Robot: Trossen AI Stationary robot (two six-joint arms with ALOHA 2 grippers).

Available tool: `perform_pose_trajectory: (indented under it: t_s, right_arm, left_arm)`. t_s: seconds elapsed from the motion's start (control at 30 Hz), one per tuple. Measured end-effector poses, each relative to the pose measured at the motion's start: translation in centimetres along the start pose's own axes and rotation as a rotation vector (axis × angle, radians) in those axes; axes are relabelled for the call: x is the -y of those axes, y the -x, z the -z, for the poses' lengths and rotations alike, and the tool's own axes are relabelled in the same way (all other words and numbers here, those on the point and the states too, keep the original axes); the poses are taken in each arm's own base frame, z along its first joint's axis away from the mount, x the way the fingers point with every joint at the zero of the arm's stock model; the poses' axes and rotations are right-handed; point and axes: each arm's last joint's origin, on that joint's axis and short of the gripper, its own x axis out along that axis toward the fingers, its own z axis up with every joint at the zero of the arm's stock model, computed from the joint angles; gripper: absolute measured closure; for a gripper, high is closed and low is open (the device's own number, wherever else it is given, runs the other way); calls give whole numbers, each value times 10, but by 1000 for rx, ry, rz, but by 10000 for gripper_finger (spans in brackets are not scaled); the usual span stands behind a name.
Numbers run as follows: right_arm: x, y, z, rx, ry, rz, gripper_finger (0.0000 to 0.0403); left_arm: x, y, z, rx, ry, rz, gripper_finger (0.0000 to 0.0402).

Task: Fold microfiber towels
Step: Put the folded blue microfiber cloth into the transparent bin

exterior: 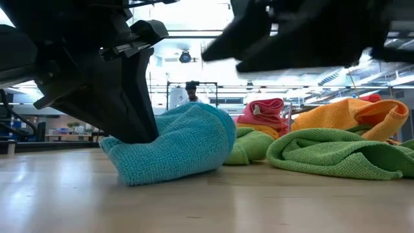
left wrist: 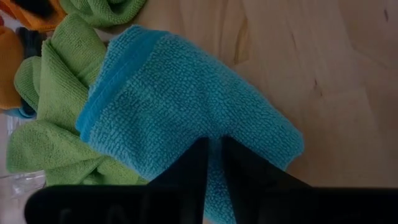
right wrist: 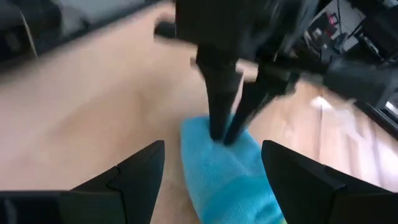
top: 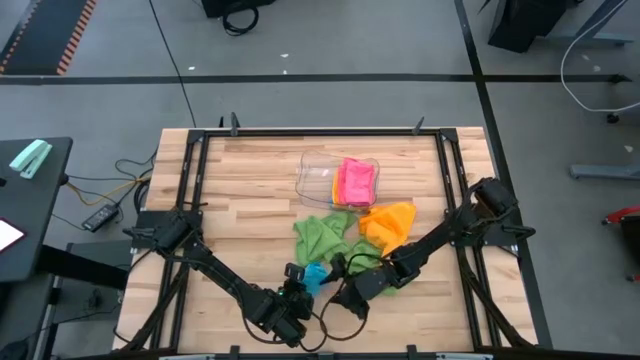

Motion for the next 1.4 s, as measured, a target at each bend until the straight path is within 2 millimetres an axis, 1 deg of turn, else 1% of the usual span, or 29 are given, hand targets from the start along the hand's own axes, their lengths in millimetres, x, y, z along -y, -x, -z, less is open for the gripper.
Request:
perform_pose_trajectory:
  t_s: [0.1, 0.2, 0.27, 0.37, 0.47, 0.53, 0.7, 0.8, 0.87, 0.97, 1.03, 1.1, 1.27, 1.4]
  right_arm:
    - [-2, -10, 10, -38, 123, 4, 125]
    - [-2, -19, 22, -77, 187, -3, 125]
    - [0, -21, 23, -76, 222, 3, 125]
    - [2, -21, 19, -40, 259, 23, 124]
    - [3, -21, 19, -10, 302, -23, 118]
    - [6, -23, 22, -7, 297, -74, 108]
    - [16, -25, 29, -30, 290, -71, 68]
    - [18, -26, 31, -29, 304, -94, 40]
    - [17, -26, 32, -30, 357, -109, 25]
    - [15, -26, 31, -13, 524, -121, 11]
    - [14, -27, 32, -21, 627, -118, 8]
    - [17, -28, 37, -39, 683, -129, 10]
    - [30, -32, 46, -93, 740, -104, 14]
    - [34, -32, 49, -104, 775, -107, 15]
  left_arm:
    - [-2, 0, 2, -23, -16, -7, 338]
    - [-3, -1, 4, -41, -26, -12, 342]
    - [-3, -1, 3, -34, -33, -10, 345]
    - [-3, -2, 1, -17, -52, -5, 346]
    - [-3, -2, 0, -14, -63, -5, 343]
    - [-4, -3, 0, -15, -63, -11, 341]
    - [-9, -6, -2, -15, -68, -15, 343]
    - [-12, -9, -3, -17, -61, -20, 347]
    - [-13, -9, -3, -19, -59, -22, 348]
    - [-14, -10, -3, -21, -56, -23, 348]
    - [-15, -11, -3, -22, -54, -24, 345]
    - [-17, -12, -3, -24, -50, -27, 343]
    - [-17, -12, -4, -23, -46, -29, 346]
    - [-17, -12, -4, -22, -47, -29, 350]
